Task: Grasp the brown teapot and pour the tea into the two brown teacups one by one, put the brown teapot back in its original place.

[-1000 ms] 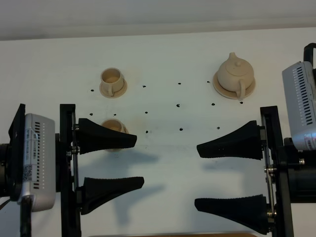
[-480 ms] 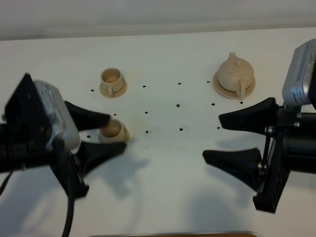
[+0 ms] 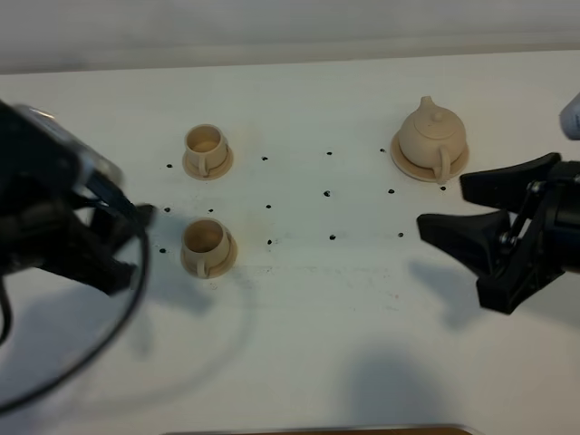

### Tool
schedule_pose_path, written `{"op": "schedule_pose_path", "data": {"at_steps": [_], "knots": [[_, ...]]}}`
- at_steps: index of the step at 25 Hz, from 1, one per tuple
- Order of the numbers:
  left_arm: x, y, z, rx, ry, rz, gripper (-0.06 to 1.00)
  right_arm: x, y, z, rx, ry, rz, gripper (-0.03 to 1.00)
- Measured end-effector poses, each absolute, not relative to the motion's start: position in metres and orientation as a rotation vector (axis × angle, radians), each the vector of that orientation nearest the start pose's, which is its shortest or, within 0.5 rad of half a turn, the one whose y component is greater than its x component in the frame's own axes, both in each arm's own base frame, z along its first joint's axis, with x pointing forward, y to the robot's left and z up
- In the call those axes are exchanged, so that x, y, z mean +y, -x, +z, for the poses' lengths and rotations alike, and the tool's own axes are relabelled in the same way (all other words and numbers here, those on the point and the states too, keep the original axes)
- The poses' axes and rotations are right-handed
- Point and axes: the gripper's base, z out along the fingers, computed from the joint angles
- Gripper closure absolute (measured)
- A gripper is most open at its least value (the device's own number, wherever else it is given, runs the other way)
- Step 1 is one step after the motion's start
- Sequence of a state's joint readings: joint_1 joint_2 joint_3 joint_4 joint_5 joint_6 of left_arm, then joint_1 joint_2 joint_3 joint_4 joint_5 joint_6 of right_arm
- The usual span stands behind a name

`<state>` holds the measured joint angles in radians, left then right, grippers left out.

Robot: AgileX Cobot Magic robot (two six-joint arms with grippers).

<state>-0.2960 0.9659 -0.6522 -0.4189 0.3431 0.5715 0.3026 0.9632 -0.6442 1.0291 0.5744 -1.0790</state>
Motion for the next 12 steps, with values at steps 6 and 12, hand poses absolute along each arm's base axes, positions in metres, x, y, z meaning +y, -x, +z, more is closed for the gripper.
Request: {"op": "schedule_pose_path", "data": {"at_steps": [6,12], "knots": [[-0.017,-0.163,0.318,2.026,-0.221,-0.078,0.43,0.083,-0.176,0.304,2.039,0.623,0.558,0.42],[-0.005,-0.118,0.332,2.01,-0.096,-0.038,0.43,0.079,-0.187,0.301,2.151,0.573,0.523,0.42]]}}
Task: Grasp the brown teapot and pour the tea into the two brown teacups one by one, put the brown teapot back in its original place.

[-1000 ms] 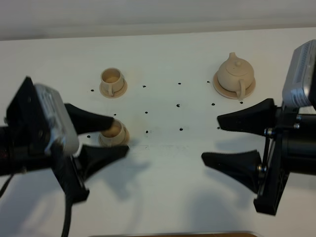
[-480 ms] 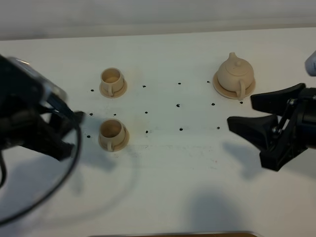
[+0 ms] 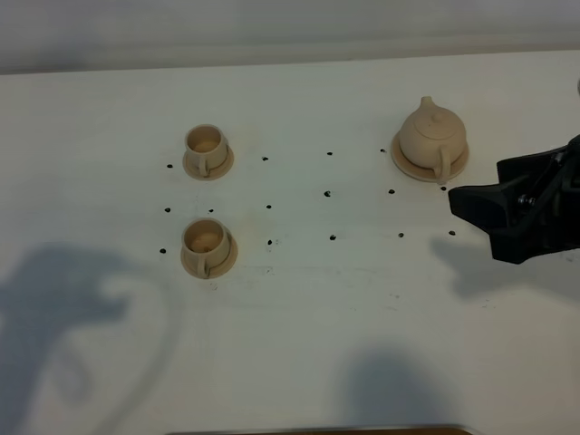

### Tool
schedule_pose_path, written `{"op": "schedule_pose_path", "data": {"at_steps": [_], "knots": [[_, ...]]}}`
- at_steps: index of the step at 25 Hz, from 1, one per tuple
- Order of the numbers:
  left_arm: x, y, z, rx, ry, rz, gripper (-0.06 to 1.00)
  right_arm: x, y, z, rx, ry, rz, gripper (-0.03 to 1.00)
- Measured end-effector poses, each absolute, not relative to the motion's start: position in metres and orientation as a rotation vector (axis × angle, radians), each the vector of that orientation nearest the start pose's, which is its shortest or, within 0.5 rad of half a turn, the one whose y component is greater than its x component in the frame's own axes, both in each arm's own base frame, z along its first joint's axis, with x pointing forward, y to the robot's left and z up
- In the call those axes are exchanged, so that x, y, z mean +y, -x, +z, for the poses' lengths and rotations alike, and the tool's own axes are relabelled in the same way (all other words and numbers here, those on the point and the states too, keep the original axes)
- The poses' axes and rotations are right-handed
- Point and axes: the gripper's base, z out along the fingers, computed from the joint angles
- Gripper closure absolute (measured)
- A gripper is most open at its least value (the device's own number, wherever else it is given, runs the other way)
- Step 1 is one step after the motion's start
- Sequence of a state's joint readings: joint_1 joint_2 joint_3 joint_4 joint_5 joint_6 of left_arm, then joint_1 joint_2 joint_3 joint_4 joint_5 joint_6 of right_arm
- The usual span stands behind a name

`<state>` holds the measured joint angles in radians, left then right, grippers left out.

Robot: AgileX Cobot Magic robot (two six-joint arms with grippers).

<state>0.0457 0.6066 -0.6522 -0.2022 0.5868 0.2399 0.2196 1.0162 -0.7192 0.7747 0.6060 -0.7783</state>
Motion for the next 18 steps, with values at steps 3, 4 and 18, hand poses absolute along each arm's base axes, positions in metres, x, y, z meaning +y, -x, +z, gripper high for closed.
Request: {"op": "schedule_pose_path", "data": {"at_steps": [3,4,18], "knots": [[0.001,-0.097,0.331,2.044,-0.028,0.013,0.44,0.079,-0.188,0.302,2.167,0.57,0.523,0.42],[0.002,-0.09,0.329,2.05,-0.008,0.029,0.44,0.079,-0.188,0.302,2.167,0.566,0.525,0.42],[0.005,-0.003,0.309,2.008,0.17,0.025,0.46,0.079,-0.187,0.303,2.179,0.554,0.543,0.42]]}}
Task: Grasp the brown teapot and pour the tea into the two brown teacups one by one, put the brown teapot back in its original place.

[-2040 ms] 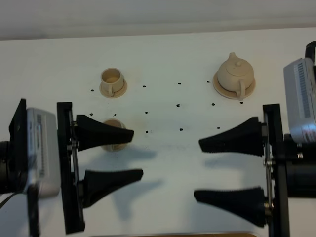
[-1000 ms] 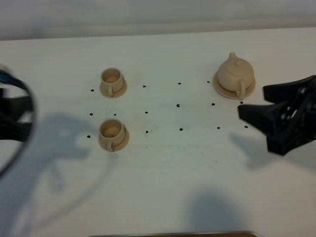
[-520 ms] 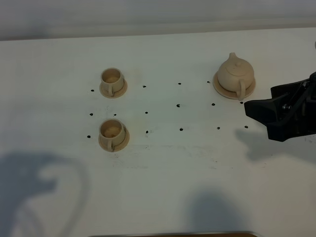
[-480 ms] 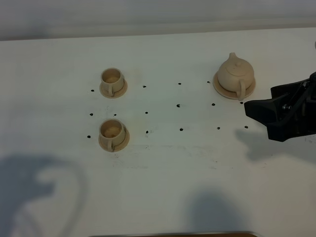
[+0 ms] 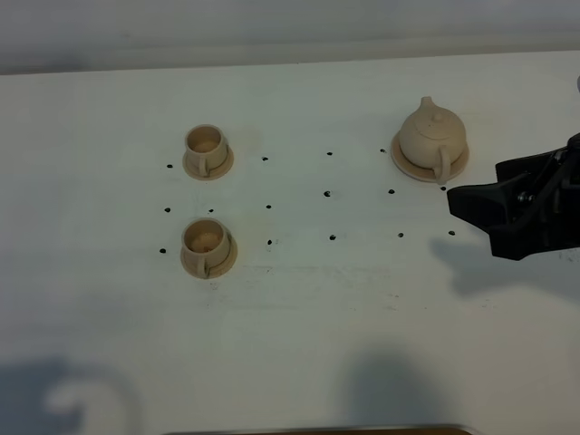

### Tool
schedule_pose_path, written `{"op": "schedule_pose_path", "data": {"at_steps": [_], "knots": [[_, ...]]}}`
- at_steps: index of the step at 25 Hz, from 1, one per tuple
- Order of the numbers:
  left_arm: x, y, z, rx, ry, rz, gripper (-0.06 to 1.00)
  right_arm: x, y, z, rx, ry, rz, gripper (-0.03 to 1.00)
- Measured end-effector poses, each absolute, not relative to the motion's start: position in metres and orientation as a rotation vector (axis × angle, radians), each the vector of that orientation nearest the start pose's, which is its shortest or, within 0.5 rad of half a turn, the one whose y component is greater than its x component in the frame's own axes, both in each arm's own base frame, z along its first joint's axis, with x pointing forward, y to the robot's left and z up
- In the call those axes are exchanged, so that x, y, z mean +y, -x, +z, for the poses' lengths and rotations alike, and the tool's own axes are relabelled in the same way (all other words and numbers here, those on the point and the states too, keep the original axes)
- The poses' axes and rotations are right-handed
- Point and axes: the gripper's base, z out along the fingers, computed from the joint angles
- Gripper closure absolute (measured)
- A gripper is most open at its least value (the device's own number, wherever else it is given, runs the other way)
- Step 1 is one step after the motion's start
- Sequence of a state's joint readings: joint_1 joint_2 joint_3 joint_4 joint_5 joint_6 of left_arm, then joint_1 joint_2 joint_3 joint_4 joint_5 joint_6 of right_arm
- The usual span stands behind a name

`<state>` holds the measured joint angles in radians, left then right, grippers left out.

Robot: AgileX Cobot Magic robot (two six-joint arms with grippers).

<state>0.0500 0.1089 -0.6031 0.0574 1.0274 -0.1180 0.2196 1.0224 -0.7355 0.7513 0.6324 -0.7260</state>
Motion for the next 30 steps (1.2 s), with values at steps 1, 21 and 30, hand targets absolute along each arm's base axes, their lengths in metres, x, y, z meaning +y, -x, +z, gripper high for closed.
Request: {"op": "schedule_pose_path", "data": {"at_steps": [1,21,30], "knots": [[0.005,0.001,0.307,2.001,0.173,0.032,0.47,0.08,-0.188,0.302,2.182,0.551,0.545,0.42],[0.005,0.002,0.266,2.071,0.184,0.028,0.49,0.084,-0.213,0.271,2.331,0.508,0.566,0.43],[0.005,0.002,0.267,2.07,0.183,0.028,0.49,0.085,-0.214,0.269,2.34,0.503,0.574,0.43]]}}
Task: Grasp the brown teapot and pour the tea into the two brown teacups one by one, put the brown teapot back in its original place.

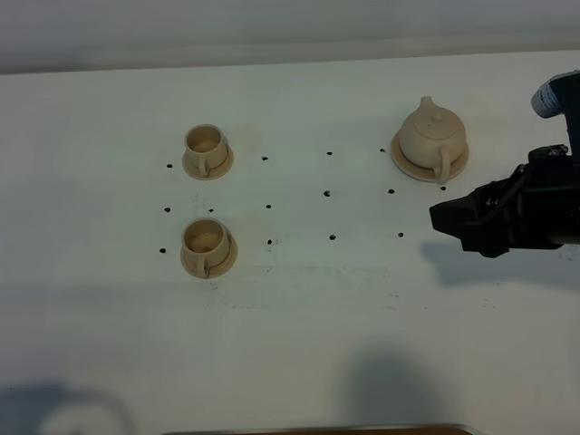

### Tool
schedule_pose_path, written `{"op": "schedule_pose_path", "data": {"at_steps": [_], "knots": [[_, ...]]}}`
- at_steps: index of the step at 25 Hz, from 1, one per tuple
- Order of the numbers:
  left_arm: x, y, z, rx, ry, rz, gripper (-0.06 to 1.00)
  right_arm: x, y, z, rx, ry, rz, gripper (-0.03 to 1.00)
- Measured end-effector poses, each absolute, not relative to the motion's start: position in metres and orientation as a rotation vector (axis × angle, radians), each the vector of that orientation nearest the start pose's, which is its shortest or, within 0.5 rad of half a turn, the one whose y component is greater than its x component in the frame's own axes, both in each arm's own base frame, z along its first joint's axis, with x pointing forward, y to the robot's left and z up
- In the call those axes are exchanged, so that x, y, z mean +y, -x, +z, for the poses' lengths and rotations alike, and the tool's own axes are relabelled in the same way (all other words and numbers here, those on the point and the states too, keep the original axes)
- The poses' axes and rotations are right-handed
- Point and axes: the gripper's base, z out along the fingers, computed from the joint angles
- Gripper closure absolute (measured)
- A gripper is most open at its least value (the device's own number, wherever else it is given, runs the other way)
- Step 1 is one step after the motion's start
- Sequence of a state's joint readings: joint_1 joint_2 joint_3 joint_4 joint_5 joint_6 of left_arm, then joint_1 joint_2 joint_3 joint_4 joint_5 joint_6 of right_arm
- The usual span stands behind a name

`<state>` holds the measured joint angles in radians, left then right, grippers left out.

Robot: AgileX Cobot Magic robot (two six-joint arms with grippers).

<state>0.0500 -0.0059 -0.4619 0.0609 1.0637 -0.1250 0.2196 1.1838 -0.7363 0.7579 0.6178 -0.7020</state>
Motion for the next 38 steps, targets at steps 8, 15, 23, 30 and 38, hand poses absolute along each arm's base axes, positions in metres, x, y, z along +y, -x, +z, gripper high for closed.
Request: {"op": "schedule_pose_path", "data": {"at_steps": [8,15,23,30,38], "knots": [[0.004,0.002,0.266,2.07,0.183,0.019,0.5,0.085,-0.214,0.27,2.34,0.494,0.587,0.43],[0.004,0.002,0.266,2.07,0.183,0.014,0.5,0.086,-0.214,0.27,2.34,0.489,0.591,0.43],[0.004,0.002,0.266,2.07,0.183,0.013,0.5,0.088,-0.226,0.251,2.422,0.473,0.601,0.43],[0.004,0.002,0.266,2.07,0.183,0.013,0.5,0.088,-0.235,0.233,2.484,0.478,0.572,0.43],[0.004,0.002,0.266,2.07,0.183,0.013,0.5,0.079,-0.245,0.228,2.495,0.319,0.438,0.44]]}}
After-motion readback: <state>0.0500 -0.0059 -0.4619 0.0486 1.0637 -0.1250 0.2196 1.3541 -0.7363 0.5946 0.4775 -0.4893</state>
